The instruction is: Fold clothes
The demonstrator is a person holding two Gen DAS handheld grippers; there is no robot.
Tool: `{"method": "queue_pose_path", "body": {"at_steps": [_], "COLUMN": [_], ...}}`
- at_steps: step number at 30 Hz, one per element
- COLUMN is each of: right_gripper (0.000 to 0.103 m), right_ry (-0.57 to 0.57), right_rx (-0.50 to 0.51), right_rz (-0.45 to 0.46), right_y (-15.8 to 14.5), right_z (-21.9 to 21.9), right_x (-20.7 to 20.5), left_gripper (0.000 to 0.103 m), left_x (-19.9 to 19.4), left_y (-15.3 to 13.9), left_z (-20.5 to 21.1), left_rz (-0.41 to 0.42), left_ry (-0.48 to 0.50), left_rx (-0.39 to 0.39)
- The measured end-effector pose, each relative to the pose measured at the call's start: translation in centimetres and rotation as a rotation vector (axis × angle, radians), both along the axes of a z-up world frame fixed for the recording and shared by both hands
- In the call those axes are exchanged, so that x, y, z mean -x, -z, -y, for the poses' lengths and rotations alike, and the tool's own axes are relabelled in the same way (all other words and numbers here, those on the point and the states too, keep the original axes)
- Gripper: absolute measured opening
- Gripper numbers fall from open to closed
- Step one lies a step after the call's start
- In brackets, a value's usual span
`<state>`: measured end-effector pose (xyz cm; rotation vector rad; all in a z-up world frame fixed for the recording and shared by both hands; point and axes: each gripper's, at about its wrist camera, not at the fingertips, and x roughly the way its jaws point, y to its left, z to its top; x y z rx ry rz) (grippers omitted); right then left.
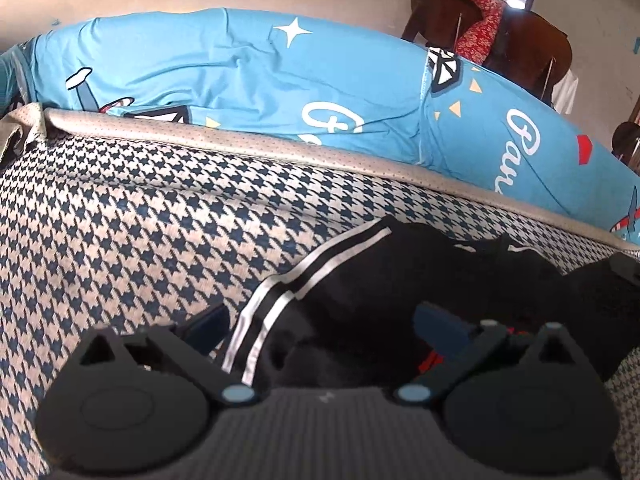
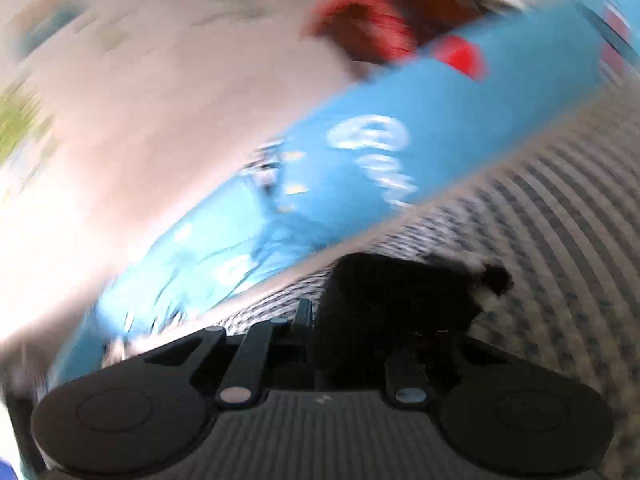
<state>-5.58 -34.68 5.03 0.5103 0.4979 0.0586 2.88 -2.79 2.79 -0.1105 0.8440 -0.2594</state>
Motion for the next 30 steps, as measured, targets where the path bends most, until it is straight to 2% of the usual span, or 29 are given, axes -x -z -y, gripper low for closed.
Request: {"method": "queue_pose_path", "body": {"at_steps": [3, 5, 8, 10, 14, 19, 20, 21, 22, 26, 30], "right_gripper": [0.017, 0.018, 0.024, 0.034, 0.037, 0.035, 0.03, 0.019, 0.014, 0.014, 0.012], "right_ry": [-0.196, -0.319, -0.494, -0.57, -0.638, -0.505, -0.463, -0.422, -0.381, -0.159, 0.079], "right_rx": [0.238, 0.332, 0.491, 0.583, 0.682, 0.687, 0.694, 0.697, 0.699, 0.729, 0.774], "right_rz": [0.034, 0.001, -0.062, -0.091, -0.115, -0.106, -0.106, -0.108, -0.109, -0.086, -0.104], "right_y": [-0.3, 0.7, 2.5, 3.6, 5.2, 5.3, 5.2, 5.0, 4.8, 3.5, 2.4], "right_z": [-4.2, -6.4, -9.6, -11.0, -12.2, -11.0, -10.7, -10.2, -9.7, -7.1, -4.2], "right_x": [0.5, 0.8, 1.6, 2.5, 3.7, 3.0, 2.8, 2.5, 2.2, 1.3, 0.0], "left_gripper": [0.103, 0.103, 0.103, 0.103, 0.103, 0.103, 0.103, 0.103, 0.103, 0.103, 0.103], "left_x": [-0.1, -0.1, -0.2, -0.2, -0.1, -0.2, -0.2, -0.2, -0.2, -0.2, -0.1], "left_y": [0.0, -0.1, -0.1, 0.0, 0.1, 0.3, 0.3, 0.3, 0.3, 0.4, 0.5], "left_z": [-0.2, -0.4, -0.5, -0.4, -0.2, 0.1, 0.1, 0.1, 0.1, 0.1, 0.6], "left_rz": [0.002, 0.004, 0.003, 0.001, 0.001, -0.004, -0.004, -0.004, -0.004, -0.012, -0.014], "left_ry": [-0.009, -0.016, -0.021, -0.017, -0.007, -0.002, -0.002, -0.001, -0.001, 0.001, 0.016], "left_rx": [-0.002, -0.001, 0.006, 0.004, 0.0, -0.004, -0.004, -0.005, -0.006, -0.003, -0.011]}}
